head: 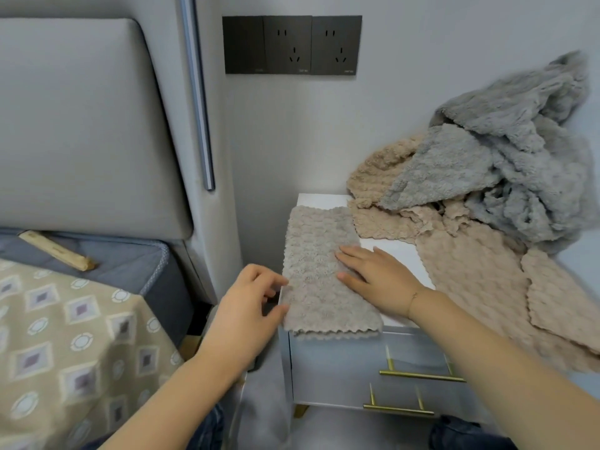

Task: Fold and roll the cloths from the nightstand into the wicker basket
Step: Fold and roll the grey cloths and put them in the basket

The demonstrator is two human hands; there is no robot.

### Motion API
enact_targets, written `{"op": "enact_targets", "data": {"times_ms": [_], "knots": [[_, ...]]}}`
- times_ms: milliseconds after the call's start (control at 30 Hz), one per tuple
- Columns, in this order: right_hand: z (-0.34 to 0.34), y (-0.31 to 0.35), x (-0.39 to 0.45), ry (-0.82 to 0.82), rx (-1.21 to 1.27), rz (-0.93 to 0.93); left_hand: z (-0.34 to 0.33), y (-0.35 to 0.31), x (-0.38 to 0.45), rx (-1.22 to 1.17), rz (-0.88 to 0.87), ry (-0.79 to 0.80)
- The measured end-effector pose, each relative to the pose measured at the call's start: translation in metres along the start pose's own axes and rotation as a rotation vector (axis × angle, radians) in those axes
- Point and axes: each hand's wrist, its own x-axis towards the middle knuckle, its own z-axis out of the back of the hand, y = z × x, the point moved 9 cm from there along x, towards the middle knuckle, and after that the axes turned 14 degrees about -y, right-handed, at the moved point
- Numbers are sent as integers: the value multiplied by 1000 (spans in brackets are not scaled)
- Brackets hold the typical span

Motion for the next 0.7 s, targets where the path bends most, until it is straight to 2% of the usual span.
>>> {"op": "enact_targets", "data": {"times_ms": [100,167,233,300,367,467,567,700], "knots": [[16,15,-10,-131,89,72,0,-25,-10,-46,-292,79],[30,20,-27,-218,202,108,-14,-28,-23,56,-454,186],[33,17,-46,-203,291,123,-29,-20,-33,204,-542,213],[26,17,-63,-143,310,159,-42,-10,-38,247,-552,228],[17,23,-75,-115,240,230,-48,-8,-37,194,-565,217],[16,28,-81,-259,116,338,-44,-12,-30,113,-581,131],[24,29,-81,-422,120,378,-35,-15,-22,54,-547,38],[27,27,-78,-491,215,342,-28,-7,-14,-33,-396,-21]]}}
